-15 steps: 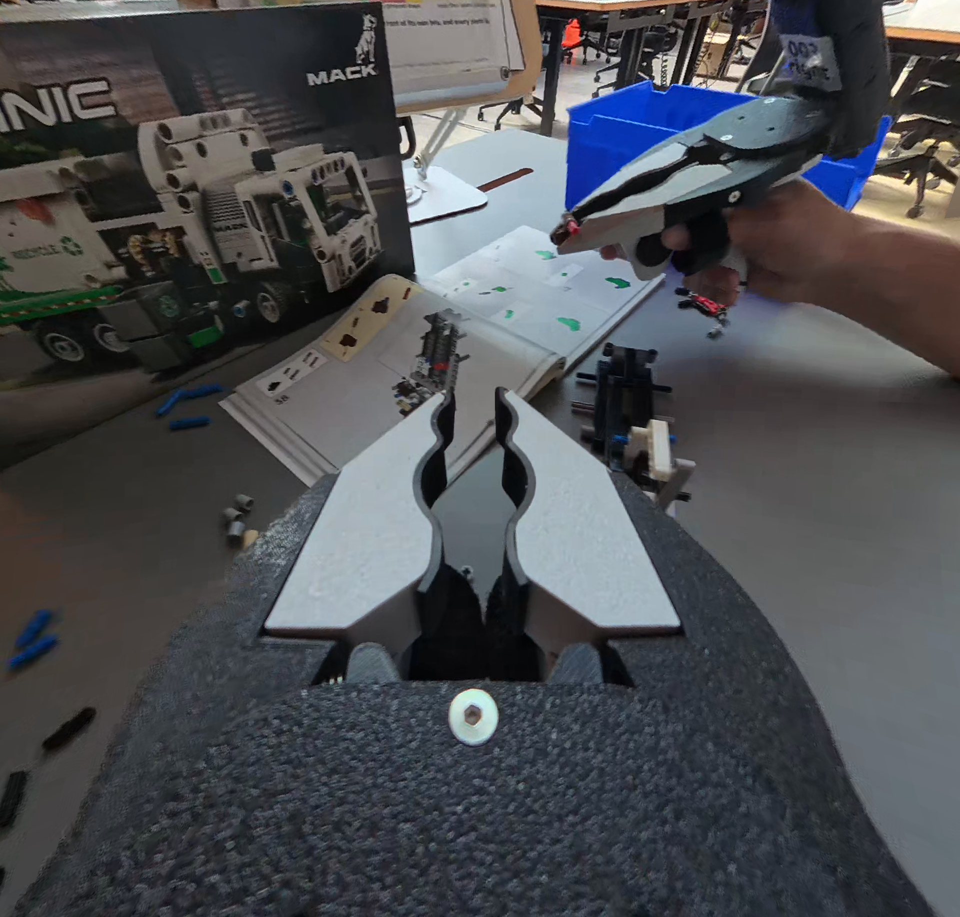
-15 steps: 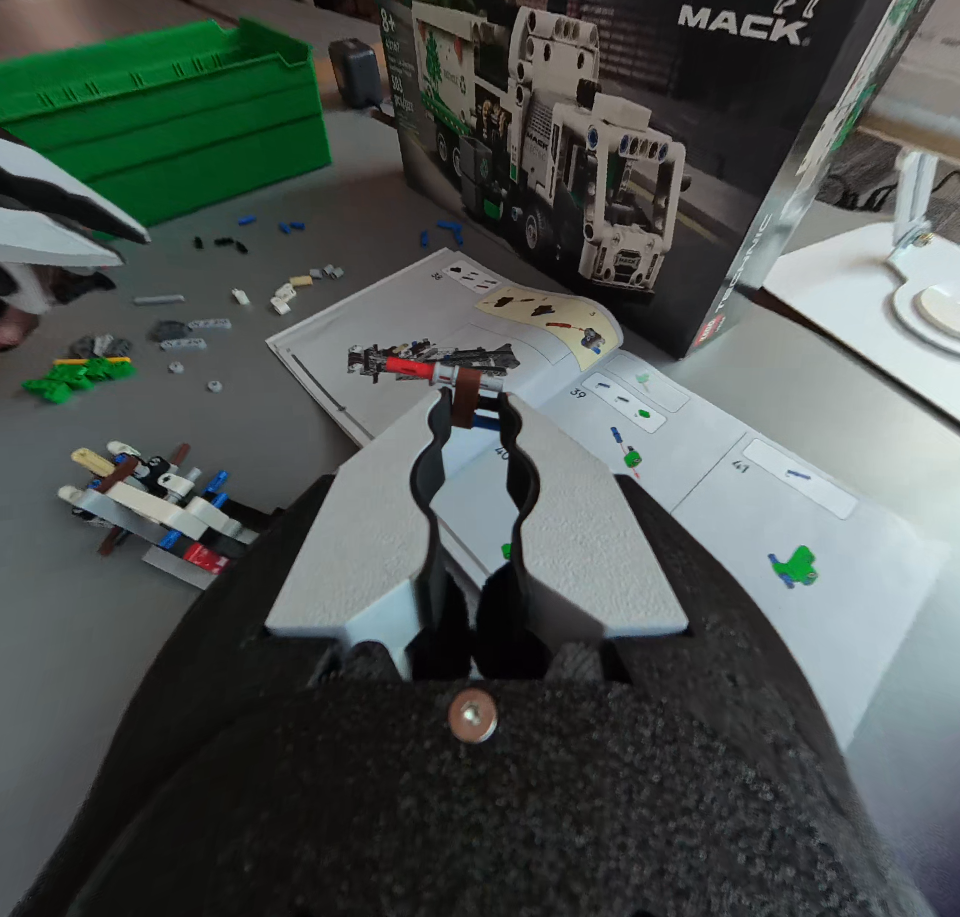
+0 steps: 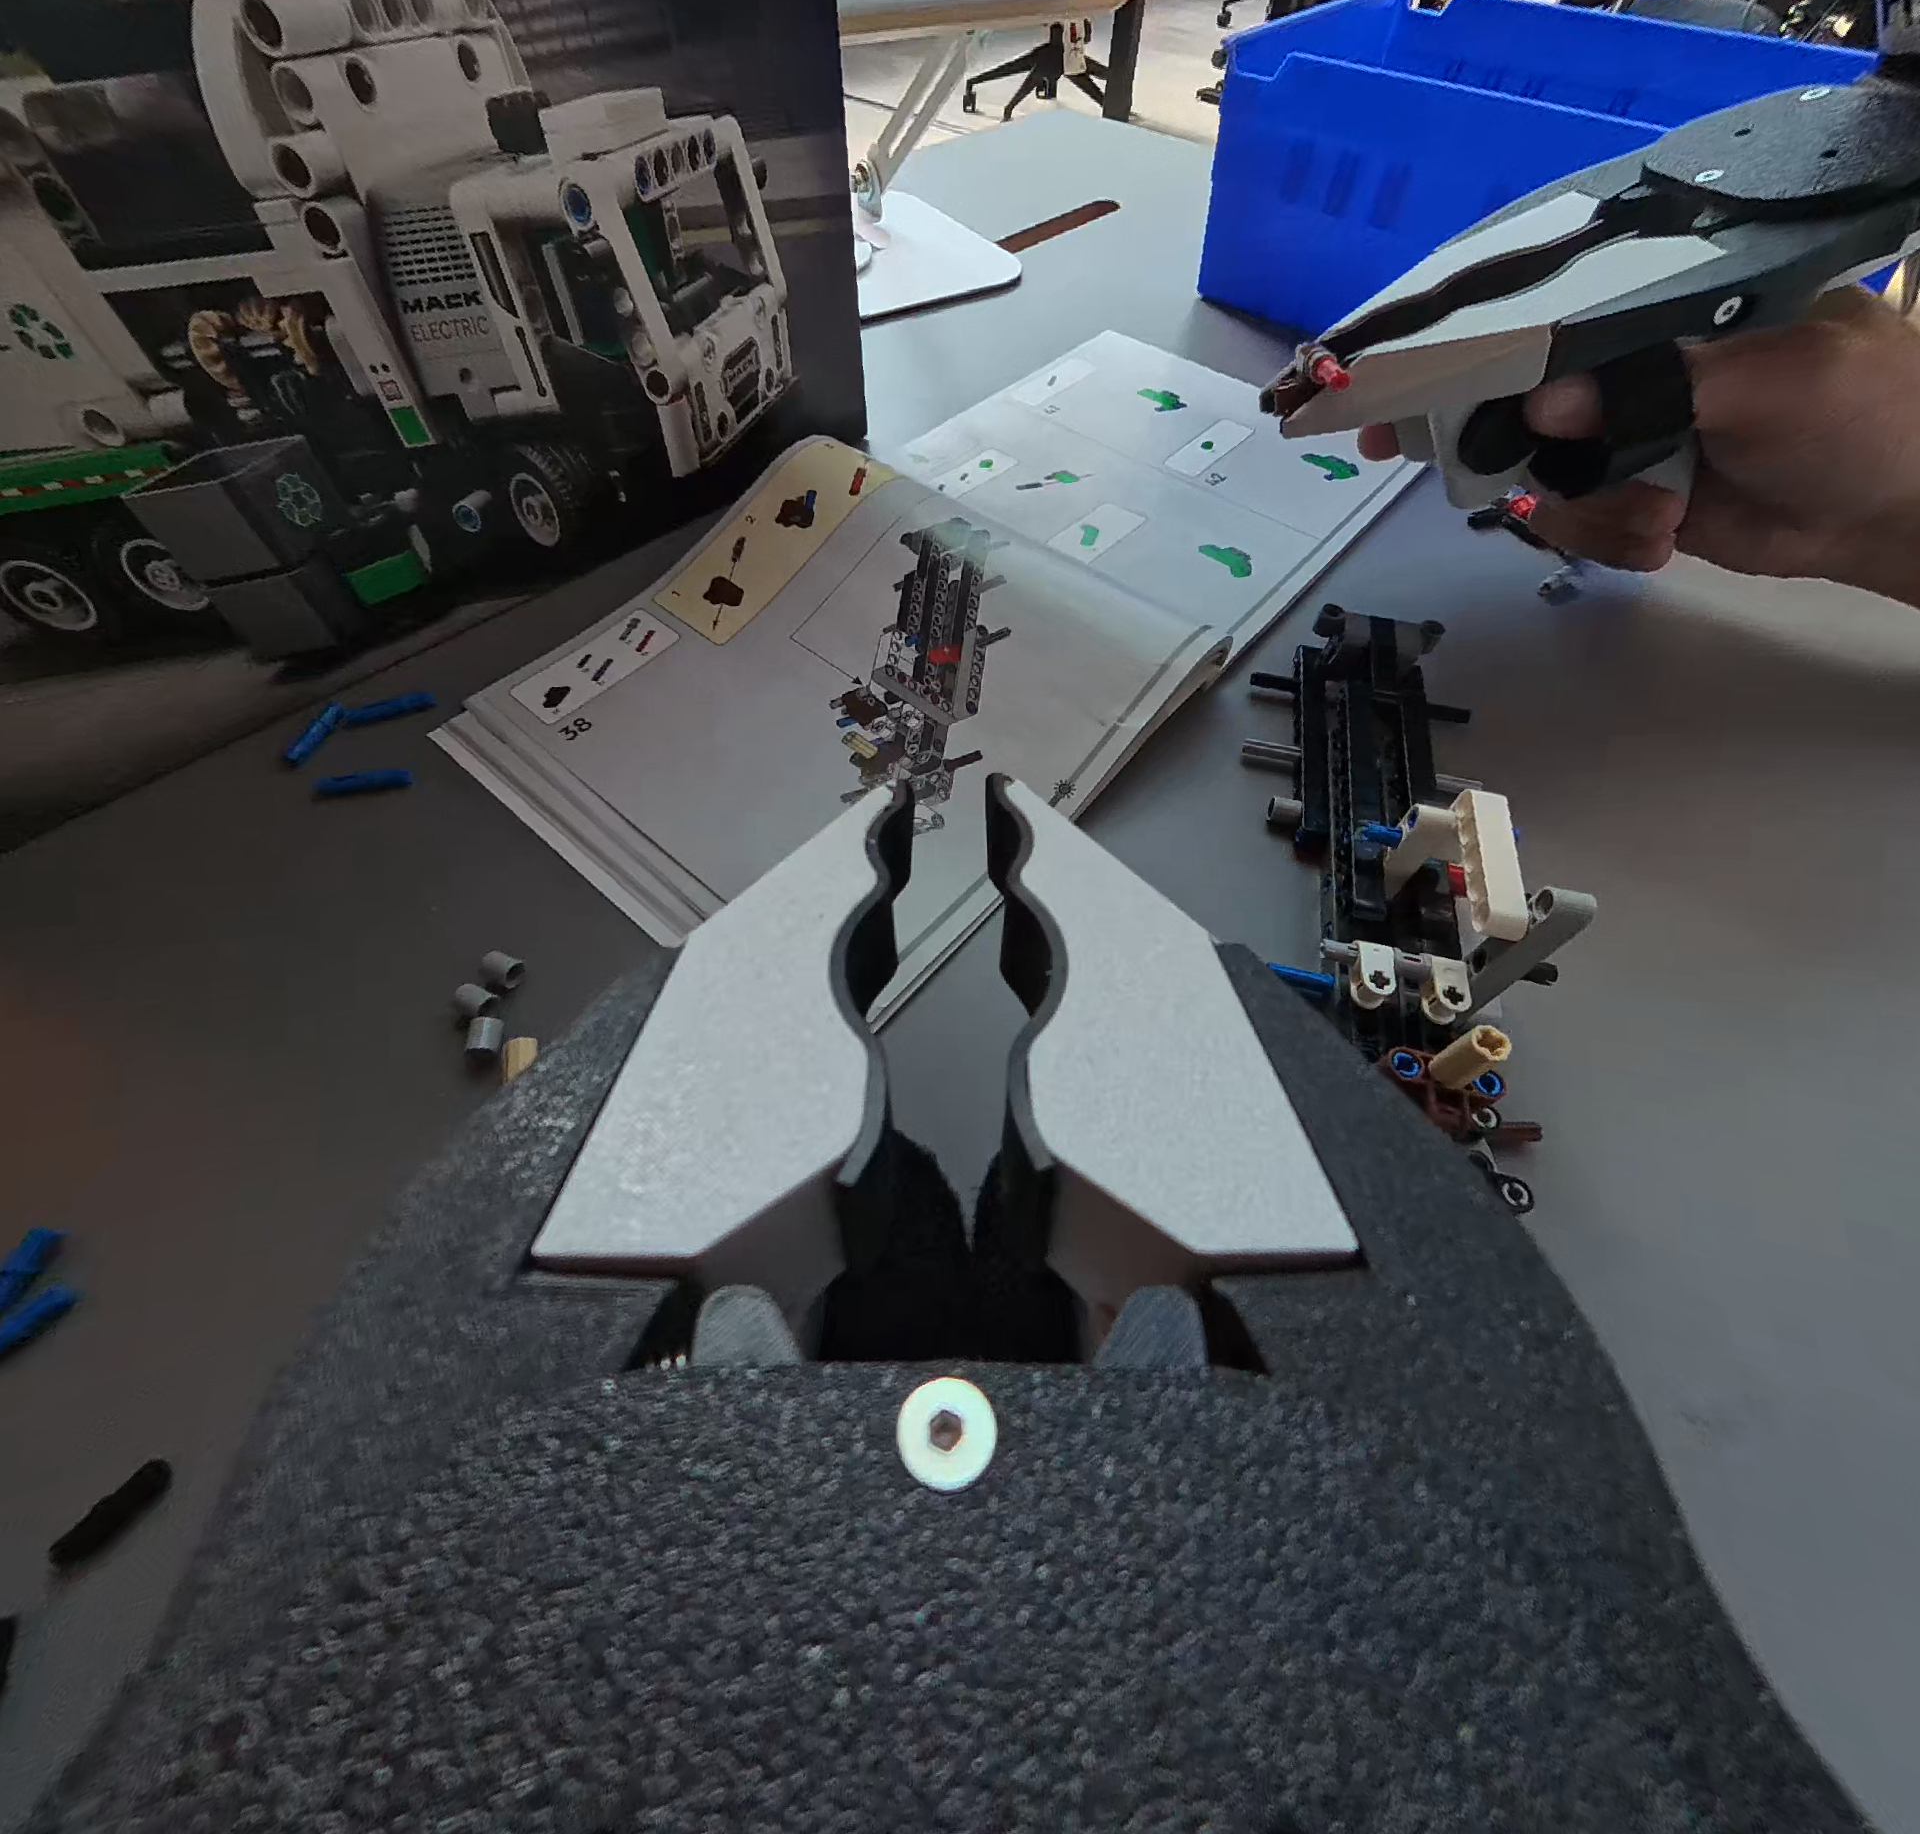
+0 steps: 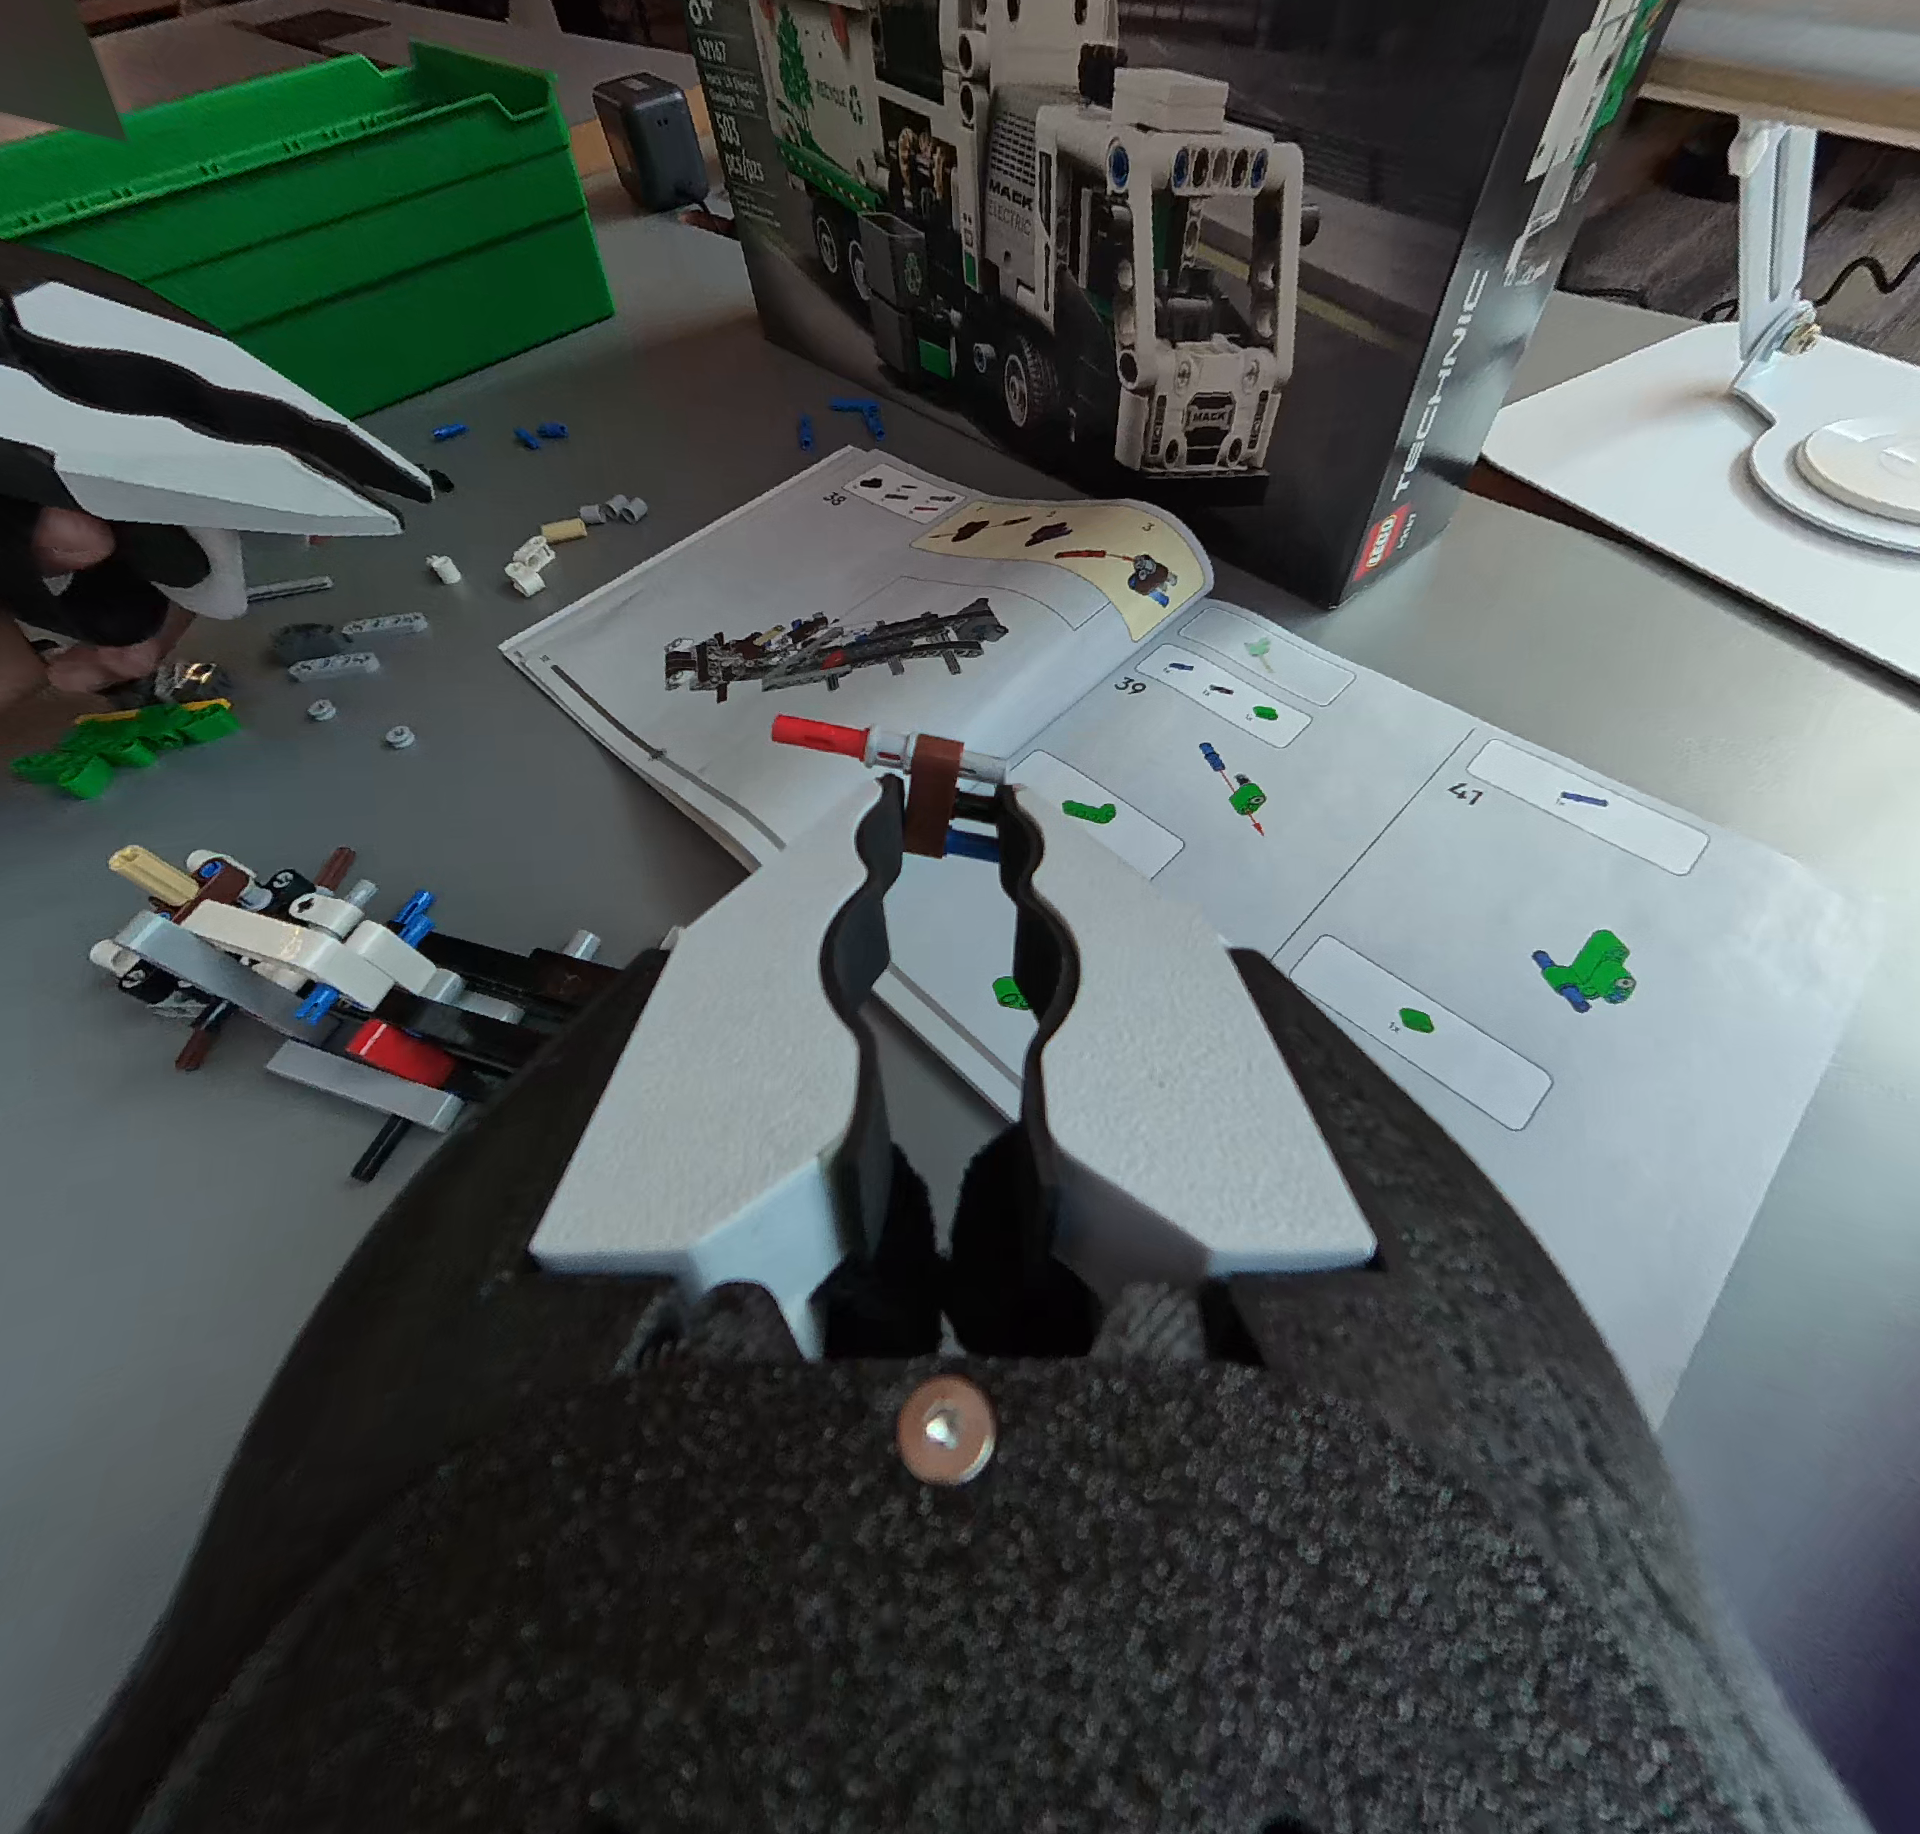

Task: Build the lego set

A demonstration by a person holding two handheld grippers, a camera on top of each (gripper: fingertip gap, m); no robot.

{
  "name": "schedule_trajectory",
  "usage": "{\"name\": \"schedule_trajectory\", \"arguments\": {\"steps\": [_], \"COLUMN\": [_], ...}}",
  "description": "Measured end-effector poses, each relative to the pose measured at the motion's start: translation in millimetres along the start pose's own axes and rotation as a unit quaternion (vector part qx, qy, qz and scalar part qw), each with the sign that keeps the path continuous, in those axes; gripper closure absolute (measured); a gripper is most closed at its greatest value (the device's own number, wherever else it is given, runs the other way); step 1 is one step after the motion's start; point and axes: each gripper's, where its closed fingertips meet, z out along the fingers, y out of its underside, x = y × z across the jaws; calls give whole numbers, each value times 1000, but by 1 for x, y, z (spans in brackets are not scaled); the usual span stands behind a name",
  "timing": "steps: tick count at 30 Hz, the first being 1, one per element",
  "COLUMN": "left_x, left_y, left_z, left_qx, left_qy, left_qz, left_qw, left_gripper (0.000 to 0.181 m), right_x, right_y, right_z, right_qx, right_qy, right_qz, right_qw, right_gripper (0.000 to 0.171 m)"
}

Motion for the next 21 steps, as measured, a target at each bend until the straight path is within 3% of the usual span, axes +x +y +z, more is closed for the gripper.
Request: {"name": "schedule_trajectory", "arguments": {"steps": [21], "left_x": [-6], "left_y": [12], "left_z": [5], "left_qx": [-27], "left_qy": [-6], "left_qz": [-16], "left_qw": [999], "left_gripper": [169], "right_x": [6], "right_y": [9], "right_z": [5], "right_qx": [-12], "right_qy": [10], "right_qz": [15], "right_qw": [1000], "right_gripper": [154]}}
